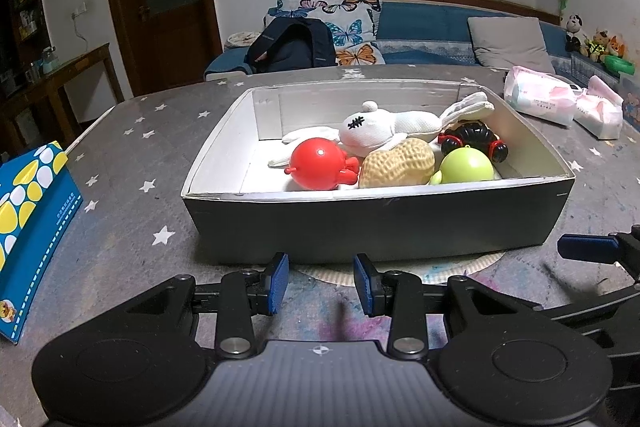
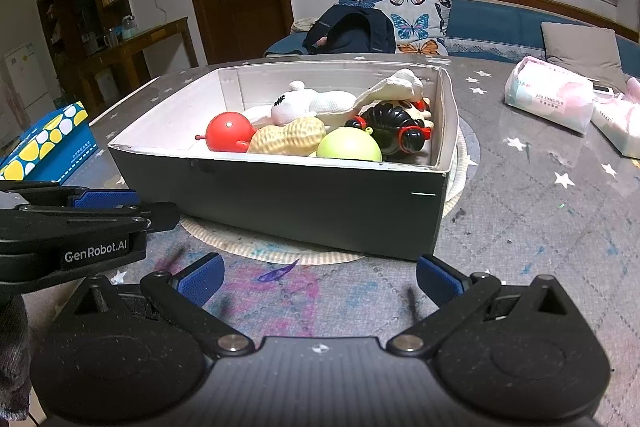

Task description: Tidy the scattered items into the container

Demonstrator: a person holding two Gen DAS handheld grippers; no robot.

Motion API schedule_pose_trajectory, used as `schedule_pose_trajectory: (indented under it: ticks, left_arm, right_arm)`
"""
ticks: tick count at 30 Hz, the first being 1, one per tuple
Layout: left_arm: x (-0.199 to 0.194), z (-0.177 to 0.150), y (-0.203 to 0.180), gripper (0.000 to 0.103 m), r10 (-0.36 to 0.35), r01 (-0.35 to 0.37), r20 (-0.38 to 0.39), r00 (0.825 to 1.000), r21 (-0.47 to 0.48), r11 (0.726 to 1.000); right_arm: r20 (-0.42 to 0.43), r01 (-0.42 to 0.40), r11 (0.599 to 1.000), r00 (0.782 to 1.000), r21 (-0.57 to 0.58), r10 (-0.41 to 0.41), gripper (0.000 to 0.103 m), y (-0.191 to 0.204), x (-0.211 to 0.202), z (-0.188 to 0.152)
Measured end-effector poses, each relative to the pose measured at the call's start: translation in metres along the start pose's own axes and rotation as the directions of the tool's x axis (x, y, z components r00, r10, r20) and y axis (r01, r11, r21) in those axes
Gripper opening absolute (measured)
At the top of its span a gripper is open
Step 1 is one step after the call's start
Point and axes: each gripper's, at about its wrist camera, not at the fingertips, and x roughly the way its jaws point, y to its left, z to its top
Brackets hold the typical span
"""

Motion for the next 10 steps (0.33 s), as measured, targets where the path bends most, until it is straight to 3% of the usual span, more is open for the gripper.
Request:
schedule_pose_trajectory:
  ticks: [10]
  left_arm:
    - [-0.0032,0.0023,-0.0017,0.036,-0.001,0.001,0.022,1.000,0.000,1.000]
  right_arm:
    - [0.008,0.001,1.000,1.000,-0.004,-0.001,0.103,0.0005,-0.0009,0.0016]
